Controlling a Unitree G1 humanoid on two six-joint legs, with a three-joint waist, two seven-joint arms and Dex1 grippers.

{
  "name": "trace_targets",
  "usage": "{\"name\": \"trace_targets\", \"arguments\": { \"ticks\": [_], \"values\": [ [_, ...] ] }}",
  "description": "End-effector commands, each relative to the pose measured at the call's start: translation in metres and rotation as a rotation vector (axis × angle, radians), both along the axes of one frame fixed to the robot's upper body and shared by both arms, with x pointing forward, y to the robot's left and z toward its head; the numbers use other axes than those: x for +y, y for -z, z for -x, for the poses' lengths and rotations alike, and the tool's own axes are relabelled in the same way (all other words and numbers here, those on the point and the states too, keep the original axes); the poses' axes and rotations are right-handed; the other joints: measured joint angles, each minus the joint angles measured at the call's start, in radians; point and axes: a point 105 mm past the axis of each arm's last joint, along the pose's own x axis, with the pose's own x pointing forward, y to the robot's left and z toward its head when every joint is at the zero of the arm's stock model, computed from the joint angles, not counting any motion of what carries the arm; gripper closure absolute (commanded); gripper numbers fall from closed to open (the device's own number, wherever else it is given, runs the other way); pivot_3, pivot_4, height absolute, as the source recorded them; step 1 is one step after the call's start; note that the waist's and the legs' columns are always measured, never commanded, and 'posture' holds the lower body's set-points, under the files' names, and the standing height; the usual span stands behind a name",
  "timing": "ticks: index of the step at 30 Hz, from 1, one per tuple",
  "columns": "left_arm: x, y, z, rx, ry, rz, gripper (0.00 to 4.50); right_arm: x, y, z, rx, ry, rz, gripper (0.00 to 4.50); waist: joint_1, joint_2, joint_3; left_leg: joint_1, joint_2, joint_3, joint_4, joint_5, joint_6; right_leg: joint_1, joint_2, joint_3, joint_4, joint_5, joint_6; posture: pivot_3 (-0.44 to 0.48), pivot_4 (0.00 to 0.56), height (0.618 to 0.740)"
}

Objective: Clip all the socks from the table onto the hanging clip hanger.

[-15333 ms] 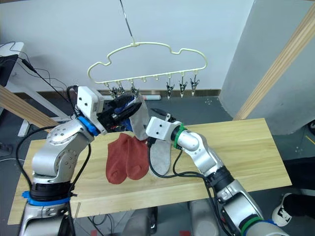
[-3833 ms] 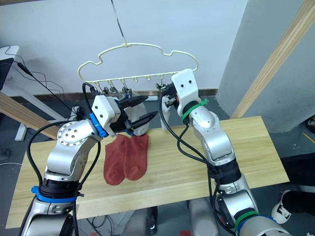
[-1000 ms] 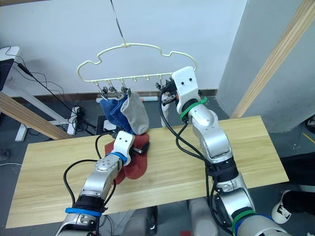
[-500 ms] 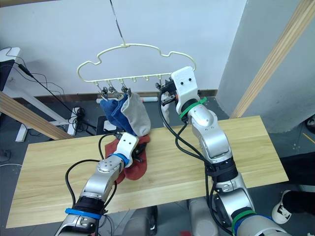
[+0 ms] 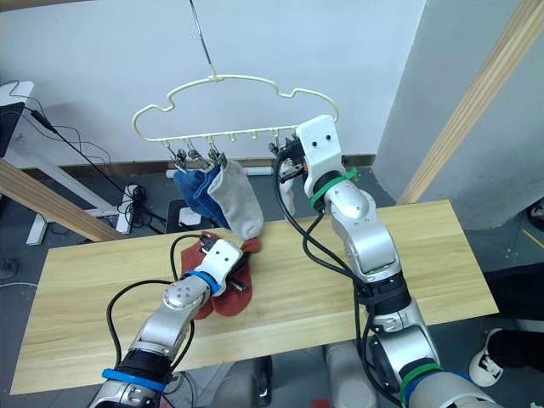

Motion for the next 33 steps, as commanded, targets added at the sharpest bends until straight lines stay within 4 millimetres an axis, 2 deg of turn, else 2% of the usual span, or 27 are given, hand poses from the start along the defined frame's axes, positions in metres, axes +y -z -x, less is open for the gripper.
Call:
{"name": "trace_targets", "arguments": {
  "ticks": [1, 4, 9, 14, 23, 33],
  "values": [
    [-0.036, -0.028, 0.021, -0.147, 0.262, -0.002, 4.5, 0.0, -0.018, 0.008, -0.067, -0.005, -0.018, 4.41, 0.0, 0.0, 0.0, 0.0, 0.0, 0.0, 0.0, 0.0, 0.0, 0.0, 0.0, 0.0, 0.0, 0.0, 0.0, -0.245, 0.312, 0.733],
    [-0.053, -0.046, 0.037, -0.26, 0.417, -0.013, 4.5, -0.001, -0.018, 0.007, -0.067, -0.002, -0.018, 4.41, 0.0, 0.0, 0.0, -0.001, 0.0, 0.0, -0.001, 0.0, 0.0, 0.0, 0.0, 0.0, -0.002, 0.0, 0.0, -0.245, 0.312, 0.733],
    [-0.071, -0.08, 0.038, -0.463, 0.51, -0.015, 4.5, 0.0, -0.018, 0.007, -0.066, -0.002, -0.018, 4.41, 0.001, 0.0, 0.0, -0.001, 0.0, 0.0, -0.001, 0.0, 0.0, 0.0, 0.0, 0.0, -0.001, 0.0, 0.0, -0.245, 0.312, 0.733],
    [-0.082, -0.087, 0.045, -0.5, 0.591, -0.004, 4.5, -0.001, -0.018, 0.008, -0.066, -0.004, -0.016, 4.41, -0.005, 0.0, 0.0, 0.0, 0.0, 0.001, -0.001, 0.0, 0.0, 0.0, 0.0, 0.0, -0.001, 0.0, 0.0, -0.25, 0.312, 0.733],
    [-0.087, -0.106, 0.007, -0.647, 0.382, -0.025, 4.5, 0.001, -0.018, 0.009, -0.061, -0.013, -0.013, 4.41, -0.003, 0.0, 0.0, -0.001, -0.001, 0.0, 0.0, 0.0, 0.001, 0.0, 0.0, 0.0, -0.001, 0.0, 0.0, -0.254, 0.31, 0.733],
    [-0.09, -0.122, -0.024, -0.724, 0.259, -0.049, 4.5, 0.002, -0.017, 0.011, -0.049, -0.022, -0.01, 4.41, -0.005, 0.0, 0.0, -0.001, -0.001, 0.001, 0.0, 0.0, 0.001, 0.0, 0.0, 0.0, -0.001, 0.0, 0.0, -0.272, 0.311, 0.733]
  ]
}}
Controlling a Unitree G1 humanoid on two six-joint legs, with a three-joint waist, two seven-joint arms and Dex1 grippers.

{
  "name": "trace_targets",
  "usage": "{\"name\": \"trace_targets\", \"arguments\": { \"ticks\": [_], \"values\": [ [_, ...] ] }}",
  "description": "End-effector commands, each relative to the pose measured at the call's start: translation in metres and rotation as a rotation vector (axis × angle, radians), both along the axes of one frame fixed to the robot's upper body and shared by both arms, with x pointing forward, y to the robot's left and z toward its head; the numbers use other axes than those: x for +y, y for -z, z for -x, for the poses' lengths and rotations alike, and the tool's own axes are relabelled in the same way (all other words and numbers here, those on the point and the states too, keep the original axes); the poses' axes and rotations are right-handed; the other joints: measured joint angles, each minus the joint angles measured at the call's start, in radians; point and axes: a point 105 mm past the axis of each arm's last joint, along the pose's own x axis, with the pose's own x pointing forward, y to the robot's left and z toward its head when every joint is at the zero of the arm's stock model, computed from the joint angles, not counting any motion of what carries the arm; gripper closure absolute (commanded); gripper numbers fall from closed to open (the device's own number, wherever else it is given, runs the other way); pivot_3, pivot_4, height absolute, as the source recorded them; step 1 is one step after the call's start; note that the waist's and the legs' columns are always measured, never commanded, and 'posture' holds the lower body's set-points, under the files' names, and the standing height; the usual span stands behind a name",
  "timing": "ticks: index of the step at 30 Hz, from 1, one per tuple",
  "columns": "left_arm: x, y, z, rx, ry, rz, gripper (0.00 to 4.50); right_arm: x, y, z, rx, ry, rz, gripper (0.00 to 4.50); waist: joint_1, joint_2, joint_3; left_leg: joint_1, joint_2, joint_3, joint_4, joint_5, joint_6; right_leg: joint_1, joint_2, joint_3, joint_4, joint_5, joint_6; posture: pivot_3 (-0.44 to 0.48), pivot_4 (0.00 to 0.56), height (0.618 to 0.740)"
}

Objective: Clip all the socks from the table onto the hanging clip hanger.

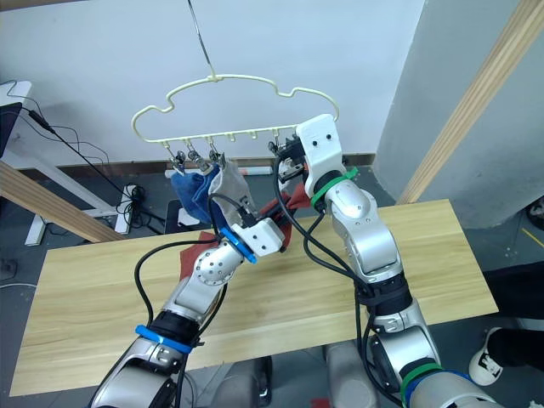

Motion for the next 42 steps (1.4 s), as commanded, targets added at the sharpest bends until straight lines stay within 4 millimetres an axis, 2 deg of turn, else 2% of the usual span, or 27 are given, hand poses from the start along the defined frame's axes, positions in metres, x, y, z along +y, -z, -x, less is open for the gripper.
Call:
{"name": "trace_targets", "arguments": {
  "ticks": [1, 12, 42],
  "values": [
    [-0.001, -0.012, -0.006, -0.049, -0.025, 0.031, 4.5, 0.003, -0.016, 0.009, -0.057, -0.02, -0.017, 4.41, 0.0, 0.0, 0.0, 0.0, 0.0, 0.0, 0.0, 0.0, 0.0, 0.0, 0.0, 0.0, 0.0, 0.0, 0.0, -0.272, 0.311, 0.733],
    [-0.001, -0.024, -0.006, -0.112, -0.033, 0.066, 4.5, 0.002, -0.013, 0.009, -0.042, -0.017, -0.016, 4.41, 0.0, 0.0, 0.0, 0.0, 0.0, 0.0, 0.0, 0.0, 0.0, 0.0, 0.0, 0.0, 0.0, 0.0, 0.0, -0.273, 0.314, 0.733],
    [-0.001, -0.031, -0.017, -0.15, -0.075, 0.099, 4.5, 0.0, -0.002, 0.006, 0.055, -0.006, -0.044, 4.41, 0.0, 0.0, 0.0, 0.0, 0.0, 0.0, 0.0, 0.0, 0.0, 0.0, 0.0, 0.0, 0.0, 0.0, 0.0, -0.268, 0.315, 0.733]
  ]
}}
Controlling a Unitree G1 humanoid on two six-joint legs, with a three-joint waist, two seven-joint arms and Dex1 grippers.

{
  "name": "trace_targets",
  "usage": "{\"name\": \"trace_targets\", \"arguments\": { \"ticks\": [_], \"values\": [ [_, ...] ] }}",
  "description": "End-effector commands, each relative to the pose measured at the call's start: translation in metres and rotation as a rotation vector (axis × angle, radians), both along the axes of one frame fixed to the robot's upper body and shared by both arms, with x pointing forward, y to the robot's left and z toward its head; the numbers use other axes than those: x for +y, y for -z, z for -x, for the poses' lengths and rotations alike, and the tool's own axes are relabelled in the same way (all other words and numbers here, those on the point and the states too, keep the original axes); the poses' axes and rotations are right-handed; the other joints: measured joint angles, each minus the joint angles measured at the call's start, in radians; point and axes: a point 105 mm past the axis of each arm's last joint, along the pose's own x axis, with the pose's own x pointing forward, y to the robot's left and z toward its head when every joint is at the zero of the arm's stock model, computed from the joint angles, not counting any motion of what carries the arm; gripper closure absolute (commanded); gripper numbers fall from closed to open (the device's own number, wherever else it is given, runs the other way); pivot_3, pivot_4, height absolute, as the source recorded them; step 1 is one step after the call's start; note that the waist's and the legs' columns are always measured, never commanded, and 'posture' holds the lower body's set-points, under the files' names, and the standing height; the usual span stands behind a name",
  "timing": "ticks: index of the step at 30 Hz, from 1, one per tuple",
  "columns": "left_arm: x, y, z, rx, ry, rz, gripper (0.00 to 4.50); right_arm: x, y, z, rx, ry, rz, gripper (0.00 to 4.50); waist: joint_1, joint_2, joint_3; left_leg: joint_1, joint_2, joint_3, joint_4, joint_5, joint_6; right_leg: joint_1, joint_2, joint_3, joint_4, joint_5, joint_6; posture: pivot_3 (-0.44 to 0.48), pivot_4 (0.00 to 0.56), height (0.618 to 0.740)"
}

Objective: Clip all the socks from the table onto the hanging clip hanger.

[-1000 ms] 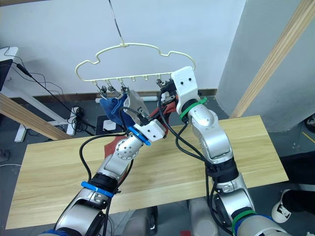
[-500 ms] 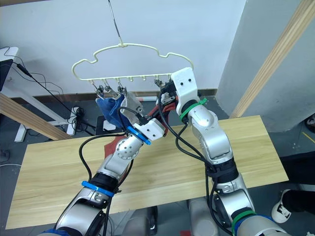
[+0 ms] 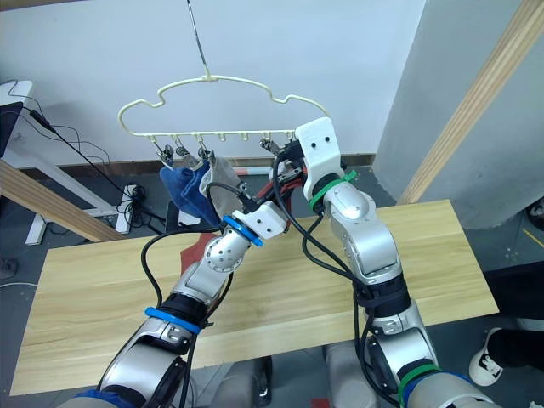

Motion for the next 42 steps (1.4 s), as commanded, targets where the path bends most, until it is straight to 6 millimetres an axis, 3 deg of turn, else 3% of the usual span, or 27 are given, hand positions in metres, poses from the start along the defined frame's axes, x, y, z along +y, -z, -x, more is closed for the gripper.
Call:
{"name": "trace_targets", "arguments": {
  "ticks": [1, 10, 24, 34, 42],
  "values": [
    [-0.003, -0.018, 0.002, -0.065, 0.01, 0.033, 4.5, -0.001, -0.009, 0.005, -0.017, -0.005, -0.042, 4.06, 0.0, 0.0, 0.0, 0.0, 0.0, 0.0, 0.0, 0.0, 0.0, 0.0, 0.0, 0.0, 0.0, 0.0, 0.0, -0.268, 0.315, 0.733],
    [-0.006, -0.022, -0.002, -0.072, 0.005, 0.049, 4.5, -0.001, -0.017, 0.01, -0.016, -0.029, -0.072, 0.72, -0.001, 0.0, 0.0, 0.0, 0.0, 0.0, 0.0, 0.0, 0.0, 0.0, 0.0, 0.0, 0.0, 0.0, 0.0, -0.266, 0.315, 0.733],
    [-0.014, -0.017, -0.002, -0.012, 0.05, 0.066, 4.5, -0.021, -0.015, 0.06, -0.032, -0.167, 0.017, 0.72, 0.001, 0.0, 0.0, -0.002, 0.0, -0.001, 0.0, 0.0, 0.0, 0.0, 0.0, -0.001, -0.001, 0.0, 0.0, -0.275, 0.323, 0.733],
    [-0.02, -0.012, 0.0, 0.047, 0.101, 0.071, 1.87, -0.038, -0.007, 0.061, -0.032, -0.124, 0.067, 0.68, 0.0, 0.0, 0.0, -0.002, 0.0, -0.001, 0.0, 0.0, 0.0, 0.0, 0.0, -0.001, -0.001, 0.0, 0.0, -0.279, 0.32, 0.733],
    [-0.008, -0.002, 0.014, 0.131, 0.17, 0.055, 1.87, -0.048, -0.009, 0.058, -0.061, -0.072, 0.086, 0.68, 0.0, 0.0, 0.0, -0.002, 0.0, -0.001, 0.0, 0.0, 0.0, 0.0, 0.0, -0.001, -0.001, 0.0, 0.0, -0.278, 0.316, 0.733]
  ]
}}
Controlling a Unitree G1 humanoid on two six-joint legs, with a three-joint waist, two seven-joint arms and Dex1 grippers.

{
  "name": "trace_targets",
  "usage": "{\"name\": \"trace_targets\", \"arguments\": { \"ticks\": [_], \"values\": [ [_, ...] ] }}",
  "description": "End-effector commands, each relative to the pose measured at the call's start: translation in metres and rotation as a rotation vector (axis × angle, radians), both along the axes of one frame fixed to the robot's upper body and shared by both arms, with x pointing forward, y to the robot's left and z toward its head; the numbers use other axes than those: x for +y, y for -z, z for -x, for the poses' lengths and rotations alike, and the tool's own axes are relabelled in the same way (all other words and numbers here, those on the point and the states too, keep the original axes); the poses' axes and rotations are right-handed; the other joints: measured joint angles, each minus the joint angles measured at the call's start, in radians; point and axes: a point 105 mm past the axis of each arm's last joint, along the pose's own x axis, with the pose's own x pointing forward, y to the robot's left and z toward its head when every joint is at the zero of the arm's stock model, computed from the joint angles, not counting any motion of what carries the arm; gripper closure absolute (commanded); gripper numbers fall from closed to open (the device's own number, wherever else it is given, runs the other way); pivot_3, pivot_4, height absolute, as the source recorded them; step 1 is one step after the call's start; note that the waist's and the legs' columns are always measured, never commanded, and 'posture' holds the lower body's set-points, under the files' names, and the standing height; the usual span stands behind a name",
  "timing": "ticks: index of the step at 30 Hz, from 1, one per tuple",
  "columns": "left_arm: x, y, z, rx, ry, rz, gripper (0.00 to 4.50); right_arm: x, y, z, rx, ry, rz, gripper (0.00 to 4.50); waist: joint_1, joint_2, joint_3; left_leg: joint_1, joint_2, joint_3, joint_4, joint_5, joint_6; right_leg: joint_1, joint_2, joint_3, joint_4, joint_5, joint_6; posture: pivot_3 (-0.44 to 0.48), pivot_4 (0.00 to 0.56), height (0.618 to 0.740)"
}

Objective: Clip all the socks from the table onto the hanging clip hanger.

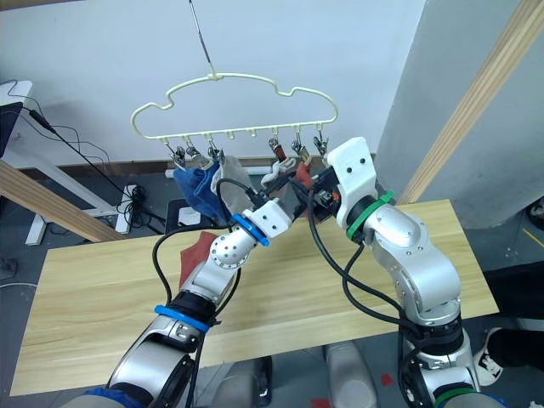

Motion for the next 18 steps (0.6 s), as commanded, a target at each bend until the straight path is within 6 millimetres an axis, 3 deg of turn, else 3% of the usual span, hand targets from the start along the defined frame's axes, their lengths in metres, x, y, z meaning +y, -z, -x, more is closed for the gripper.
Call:
{"name": "trace_targets", "arguments": {
  "ticks": [1, 8, 13, 18],
  "values": [
    [0.007, -0.008, 0.014, 0.016, 0.079, 0.027, 1.87, -0.009, -0.012, 0.003, -0.079, 0.046, -0.007, 0.68, -0.001, 0.0, 0.0, 0.0, 0.0, 0.0, 0.0, 0.0, 0.0, 0.0, 0.0, 0.0, 0.0, 0.0, 0.0, -0.278, 0.316, 0.733],
    [0.024, -0.012, 0.05, 0.295, 0.328, 0.044, 1.87, -0.019, -0.011, 0.0, -0.119, 0.113, 0.011, 0.68, 0.003, 0.0, 0.0, 0.0, 0.0, 0.0, 0.0, 0.0, 0.0, 0.0, 0.0, 0.0, 0.0, 0.0, 0.0, -0.262, 0.308, 0.733],
    [0.041, -0.039, 0.068, 0.444, 0.428, 0.119, 1.87, -0.02, -0.014, 0.0, -0.134, 0.127, -0.006, 0.68, 0.002, 0.0, 0.0, 0.0, 0.001, 0.0, 0.0, 0.0, 0.0, 0.0, 0.001, 0.0, 0.001, 0.0, 0.0, -0.262, 0.308, 0.733],
    [0.063, -0.072, 0.069, 0.471, 0.408, 0.16, 1.87, -0.021, -0.016, -0.003, -0.134, 0.151, -0.025, 0.68, 0.003, 0.0, 0.0, 0.001, 0.001, 0.0, 0.0, 0.0, 0.0, 0.0, 0.001, 0.0, 0.001, 0.0, 0.0, -0.246, 0.308, 0.733]
  ]
}}
